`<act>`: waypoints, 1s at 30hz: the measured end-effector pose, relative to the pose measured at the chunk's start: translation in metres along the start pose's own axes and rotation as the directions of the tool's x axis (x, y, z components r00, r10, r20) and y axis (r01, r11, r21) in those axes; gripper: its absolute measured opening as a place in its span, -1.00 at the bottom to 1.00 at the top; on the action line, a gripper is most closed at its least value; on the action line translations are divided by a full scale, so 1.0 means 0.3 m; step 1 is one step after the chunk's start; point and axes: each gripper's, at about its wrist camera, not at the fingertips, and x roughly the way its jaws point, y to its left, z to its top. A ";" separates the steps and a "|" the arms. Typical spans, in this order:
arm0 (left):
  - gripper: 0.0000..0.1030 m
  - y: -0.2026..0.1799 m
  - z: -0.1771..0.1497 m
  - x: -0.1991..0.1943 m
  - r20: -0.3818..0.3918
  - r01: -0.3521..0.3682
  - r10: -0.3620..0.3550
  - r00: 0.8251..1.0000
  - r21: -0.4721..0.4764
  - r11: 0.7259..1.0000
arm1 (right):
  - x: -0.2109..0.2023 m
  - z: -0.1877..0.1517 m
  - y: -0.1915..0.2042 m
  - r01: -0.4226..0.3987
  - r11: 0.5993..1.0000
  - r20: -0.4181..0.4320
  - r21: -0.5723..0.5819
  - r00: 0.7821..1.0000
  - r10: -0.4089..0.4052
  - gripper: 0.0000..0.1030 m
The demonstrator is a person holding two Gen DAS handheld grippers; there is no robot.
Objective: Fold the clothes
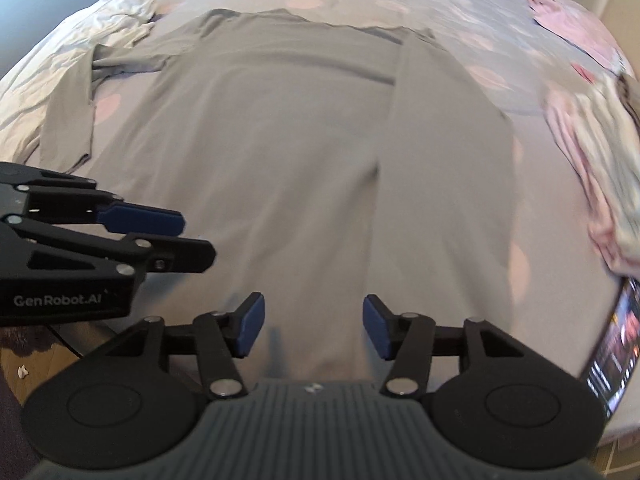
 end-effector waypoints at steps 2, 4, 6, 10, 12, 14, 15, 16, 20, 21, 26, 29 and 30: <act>-0.42 0.052 -0.003 -0.023 0.015 -0.059 0.059 0.998 -0.019 0.998 | 0.025 0.036 0.021 -0.020 1.000 0.001 -0.010 1.000 0.020 0.15; -0.41 0.106 -0.009 -0.044 0.027 -0.122 0.123 0.992 -0.037 0.992 | 0.052 0.073 0.040 -0.040 0.999 -0.004 -0.016 0.999 0.040 0.16; -0.39 0.160 -0.017 -0.065 0.036 -0.183 0.185 0.982 -0.058 0.981 | 0.077 0.105 0.061 -0.060 0.998 -0.013 -0.023 0.998 0.060 0.17; -0.23 0.269 -0.040 -0.107 0.048 -0.295 0.302 0.952 -0.106 0.949 | 0.129 0.167 0.118 -0.111 0.992 -0.023 -0.053 0.994 0.110 0.18; -0.22 0.326 -0.052 -0.130 0.055 -0.343 0.353 0.934 -0.137 0.929 | 0.149 0.191 0.145 -0.137 0.988 -0.028 -0.068 0.990 0.135 0.21; -0.18 0.375 -0.058 -0.139 0.048 -0.385 0.397 0.917 -0.161 0.909 | 0.167 0.211 0.169 -0.160 0.984 -0.034 -0.080 0.987 0.157 0.22; -0.17 0.403 -0.063 -0.142 0.041 -0.404 0.416 0.908 -0.172 0.899 | 0.176 0.222 0.181 -0.171 0.982 -0.036 -0.085 0.985 0.169 0.23; -0.16 0.419 -0.069 -0.143 0.038 -0.415 0.427 0.903 -0.175 0.893 | 0.186 0.232 0.195 -0.183 0.979 -0.037 -0.091 0.983 0.180 0.24; -0.08 0.445 -0.091 -0.118 0.033 -0.406 0.414 0.910 -0.138 0.903 | 0.226 0.260 0.225 -0.210 0.972 -0.052 -0.102 0.977 0.206 0.29; -0.08 0.447 -0.096 -0.109 0.030 -0.404 0.411 0.911 -0.121 0.906 | 0.237 0.266 0.229 -0.214 0.972 -0.057 -0.101 0.976 0.209 0.29; -0.06 0.458 -0.109 -0.057 0.011 -0.418 0.421 0.907 -0.098 0.903 | 0.278 0.285 0.229 -0.224 0.971 -0.075 -0.088 0.973 0.217 0.29; -0.32 0.498 -0.102 -0.064 0.016 -0.416 0.424 0.906 -0.153 0.896 | 0.285 0.291 0.223 -0.232 0.970 -0.074 -0.077 0.971 0.227 0.29; -0.45 0.512 -0.099 -0.068 0.017 -0.415 0.425 0.905 -0.173 0.893 | 0.287 0.293 0.221 -0.235 0.969 -0.074 -0.075 0.970 0.230 0.29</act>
